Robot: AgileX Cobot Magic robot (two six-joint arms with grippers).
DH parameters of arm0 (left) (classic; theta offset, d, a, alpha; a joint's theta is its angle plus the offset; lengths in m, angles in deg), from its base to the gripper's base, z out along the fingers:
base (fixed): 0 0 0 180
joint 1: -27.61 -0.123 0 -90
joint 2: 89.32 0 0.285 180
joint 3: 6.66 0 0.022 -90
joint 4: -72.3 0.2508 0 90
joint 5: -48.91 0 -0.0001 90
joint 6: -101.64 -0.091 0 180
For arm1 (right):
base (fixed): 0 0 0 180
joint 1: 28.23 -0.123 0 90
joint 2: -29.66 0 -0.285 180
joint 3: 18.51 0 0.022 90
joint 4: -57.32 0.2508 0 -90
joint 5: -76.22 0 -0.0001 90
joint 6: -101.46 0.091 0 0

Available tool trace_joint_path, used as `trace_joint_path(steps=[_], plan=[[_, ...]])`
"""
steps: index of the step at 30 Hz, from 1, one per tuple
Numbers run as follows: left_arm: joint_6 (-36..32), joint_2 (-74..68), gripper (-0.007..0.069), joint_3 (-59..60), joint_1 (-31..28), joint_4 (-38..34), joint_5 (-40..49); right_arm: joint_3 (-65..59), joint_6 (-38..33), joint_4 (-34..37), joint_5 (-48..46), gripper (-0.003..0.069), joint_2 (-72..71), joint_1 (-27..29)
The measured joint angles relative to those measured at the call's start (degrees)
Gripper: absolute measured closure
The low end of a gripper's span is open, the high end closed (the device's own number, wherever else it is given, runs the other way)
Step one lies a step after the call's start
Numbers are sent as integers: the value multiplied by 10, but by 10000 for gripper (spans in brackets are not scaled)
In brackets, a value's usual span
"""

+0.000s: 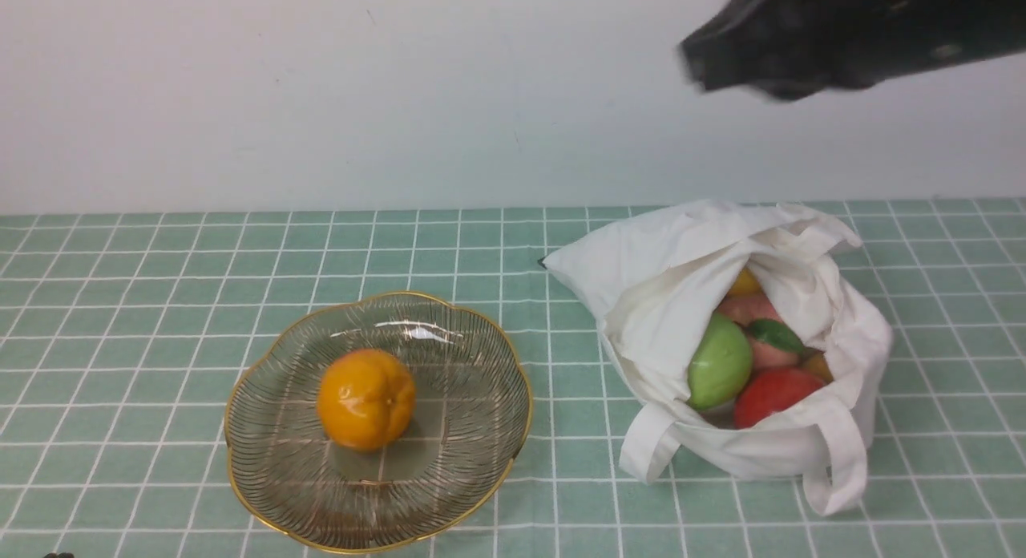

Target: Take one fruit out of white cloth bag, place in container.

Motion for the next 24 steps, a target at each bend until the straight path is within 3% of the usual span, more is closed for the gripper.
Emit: trace_joint_path(steps=[4, 10, 17, 19, 24], plan=[[0, 0, 632, 0, 0, 0, 0, -27, 92, -104, -19, 669, -130, 0], [0, 0, 632, 0, 0, 0, 0, -188, 175, -187, 38, 669, -311, 0], [0, 0, 632, 0, 0, 0, 0, -491, 393, -385, 285, 669, -563, 0], [3, 0, 632, 0, 0, 0, 0, -548, 474, -413, 331, 669, -602, 0], [3, 0, 632, 0, 0, 0, 0, -616, 548, -451, 395, 669, -635, 0]])
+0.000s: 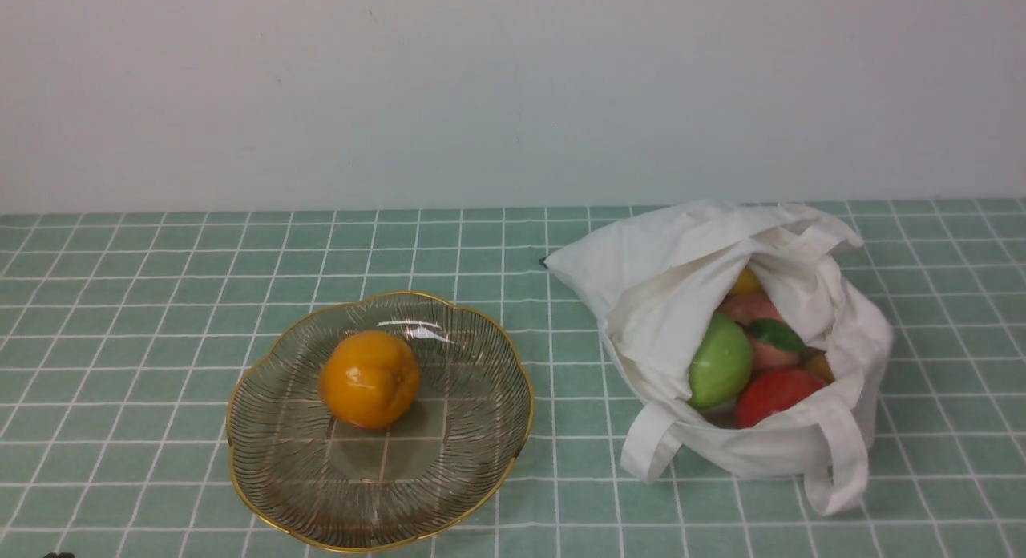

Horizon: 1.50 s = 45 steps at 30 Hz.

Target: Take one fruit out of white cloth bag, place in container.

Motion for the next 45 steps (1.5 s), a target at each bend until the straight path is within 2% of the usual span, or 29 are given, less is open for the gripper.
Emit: trace_joint_path(steps=[6, 10, 14, 18, 20, 23, 24, 30, 33, 37, 42, 44, 45], plan=[[-3, 0, 632, 0, 0, 0, 0, -30, 10, -61, 68, 669, 0, 0], [-3, 0, 632, 0, 0, 0, 0, -30, 10, -95, 74, 669, 0, 0], [0, 0, 632, 0, 0, 0, 0, -30, 10, -160, 80, 669, 0, 0], [-3, 0, 632, 0, 0, 0, 0, -30, 9, -163, 84, 669, 0, 0], [-3, 0, 632, 0, 0, 0, 0, -30, 2, -124, 86, 669, 0, 0], [0, 0, 632, 0, 0, 0, 0, -30, -88, 48, 86, 669, 0, 0], [-3, 0, 632, 0, 0, 0, 0, -30, -88, 48, 86, 669, 0, 0], [-3, 0, 632, 0, 0, 0, 0, -30, -398, 348, 86, 669, 0, 0], [-3, 0, 632, 0, 0, 0, 0, -30, -507, 454, 86, 669, 0, 0], [-3, 0, 632, 0, 0, 0, 0, -30, -576, 520, 83, 669, 0, 0], [-3, 0, 632, 0, 0, 0, 0, -31, -591, 534, 65, 669, -4, 2], [-3, 0, 632, 0, 0, 0, 0, -43, -593, 533, 48, 669, -16, 19], [-3, 0, 632, 0, 0, 0, 0, -57, -593, 533, 35, 669, -28, 50]])
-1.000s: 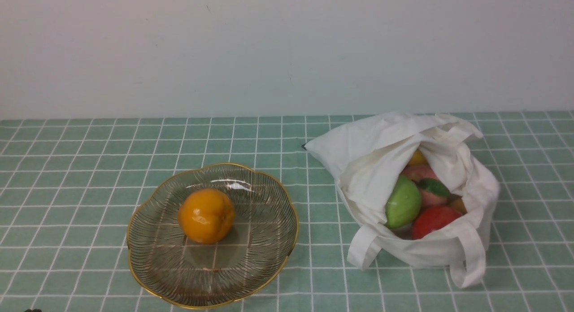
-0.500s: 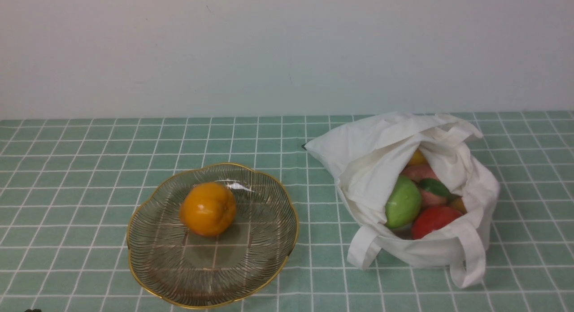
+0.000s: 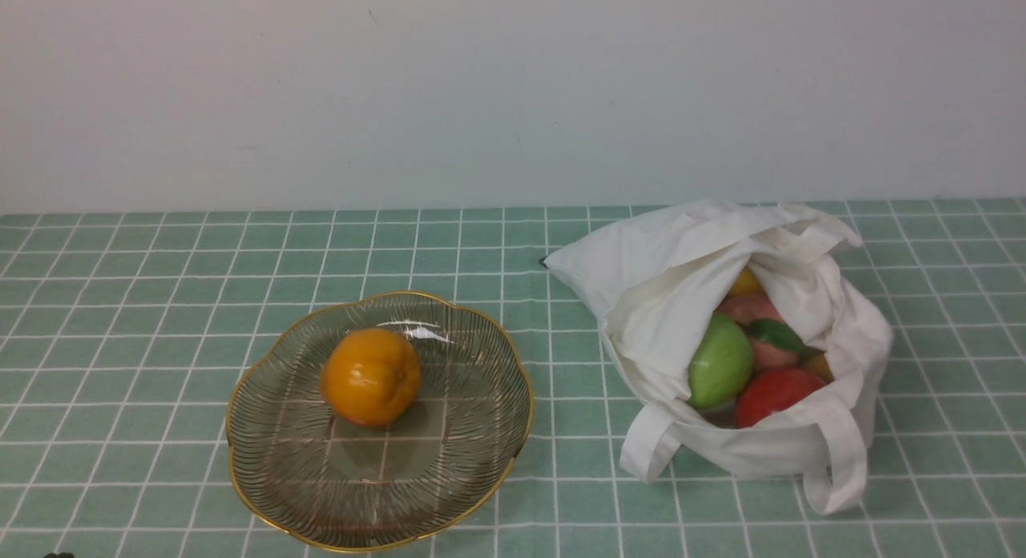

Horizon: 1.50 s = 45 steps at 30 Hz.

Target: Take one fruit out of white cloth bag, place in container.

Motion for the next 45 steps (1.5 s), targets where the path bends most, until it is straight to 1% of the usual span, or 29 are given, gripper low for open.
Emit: trace_joint_path(steps=[1, 3, 5, 6, 9, 11, 14, 20, 45], plan=[[3, 0, 632, 0, 0, 0, 0, -2, 0, 0, -1, 669, -2, 5], [3, 0, 632, 0, 0, 0, 0, -54, -4, -4, -21, 669, -21, 78], [3, 0, 632, 0, 0, 0, 0, -95, -19, -14, -28, 669, -34, 116], [0, 0, 632, 0, 0, 0, 0, -142, -33, -30, -33, 669, -51, 144], [3, 0, 632, 0, 0, 0, 0, -182, -47, -46, -63, 669, -69, 182], [0, 0, 632, 0, 0, 0, 0, -188, -51, -59, -127, 669, -72, 206], [3, 0, 632, 0, 0, 0, 0, -186, -52, -65, -140, 669, -72, 211], [0, 0, 632, 0, 0, 0, 0, -186, -43, -64, -140, 669, -72, 211], [0, 0, 632, 0, 0, 0, 0, -186, -43, -64, -140, 669, -72, 211]])
